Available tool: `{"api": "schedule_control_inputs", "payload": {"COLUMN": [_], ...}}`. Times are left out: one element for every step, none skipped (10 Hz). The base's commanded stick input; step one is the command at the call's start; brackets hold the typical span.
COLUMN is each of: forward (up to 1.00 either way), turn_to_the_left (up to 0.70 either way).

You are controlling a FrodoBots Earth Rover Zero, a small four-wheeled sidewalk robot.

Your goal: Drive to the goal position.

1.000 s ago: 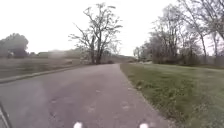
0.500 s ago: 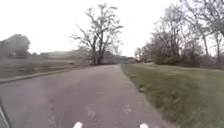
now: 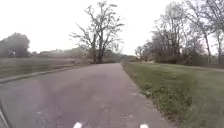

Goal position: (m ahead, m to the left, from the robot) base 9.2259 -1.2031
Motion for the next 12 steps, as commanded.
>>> {"api": "schedule_control_inputs", "payload": {"forward": [1.0,1.0,1.0,1.0,1.0,1.0,1.0,1.0,1.0,1.0,1.0,1.0], "turn_to_the_left": [0.18,0.27,0.25,0.0,0.0,0.0,0.0,0.0,0.0,0.0,0.0,0.0]}}
